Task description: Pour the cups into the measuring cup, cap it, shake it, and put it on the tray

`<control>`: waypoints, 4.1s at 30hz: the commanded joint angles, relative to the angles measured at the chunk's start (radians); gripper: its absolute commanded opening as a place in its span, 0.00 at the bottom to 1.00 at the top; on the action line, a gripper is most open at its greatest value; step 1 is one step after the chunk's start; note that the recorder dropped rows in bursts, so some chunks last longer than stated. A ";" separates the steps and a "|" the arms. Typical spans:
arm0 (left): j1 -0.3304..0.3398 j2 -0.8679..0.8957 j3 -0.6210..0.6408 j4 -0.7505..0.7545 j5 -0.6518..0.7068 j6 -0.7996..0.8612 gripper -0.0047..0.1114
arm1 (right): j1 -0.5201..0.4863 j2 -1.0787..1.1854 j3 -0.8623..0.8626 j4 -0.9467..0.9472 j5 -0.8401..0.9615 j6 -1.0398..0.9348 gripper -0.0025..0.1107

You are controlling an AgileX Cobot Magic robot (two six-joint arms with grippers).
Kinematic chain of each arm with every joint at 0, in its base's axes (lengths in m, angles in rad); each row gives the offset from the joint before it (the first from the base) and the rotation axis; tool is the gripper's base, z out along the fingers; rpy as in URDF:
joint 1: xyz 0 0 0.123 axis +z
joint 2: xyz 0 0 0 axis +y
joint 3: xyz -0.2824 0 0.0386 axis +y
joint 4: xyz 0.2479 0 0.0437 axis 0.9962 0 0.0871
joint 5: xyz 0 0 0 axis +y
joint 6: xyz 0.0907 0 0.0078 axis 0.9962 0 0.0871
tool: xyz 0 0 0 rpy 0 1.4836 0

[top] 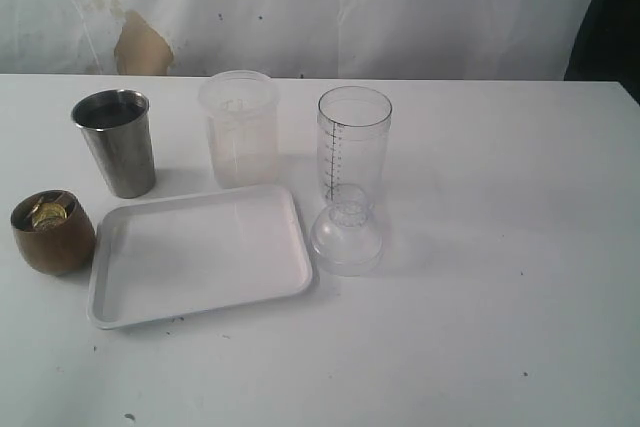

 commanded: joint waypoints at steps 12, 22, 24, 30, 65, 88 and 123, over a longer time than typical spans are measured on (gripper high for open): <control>-0.007 -0.004 -0.002 0.009 -0.066 0.002 0.04 | -0.005 -0.006 0.005 -0.002 -0.011 0.005 0.02; -0.007 -0.004 -0.002 0.031 -0.432 0.000 0.04 | -0.005 -0.006 0.005 -0.002 -0.011 0.005 0.02; -0.007 -0.004 -0.002 0.031 -0.435 0.000 0.04 | -0.005 -0.006 0.005 -0.002 -0.011 0.005 0.02; -0.007 -0.004 -0.002 0.035 -0.440 0.017 0.04 | -0.005 -0.006 0.005 -0.002 -0.011 0.005 0.02; -0.007 1.053 -0.608 0.321 -0.569 -0.294 0.32 | -0.005 -0.006 0.005 -0.002 -0.011 0.005 0.02; -0.005 1.399 -0.341 0.296 -0.902 -0.290 0.78 | 0.028 -0.006 0.005 -0.002 -0.011 0.005 0.02; -0.005 1.991 -0.306 0.222 -1.400 -0.209 0.78 | 0.028 -0.006 0.005 -0.002 -0.011 0.005 0.02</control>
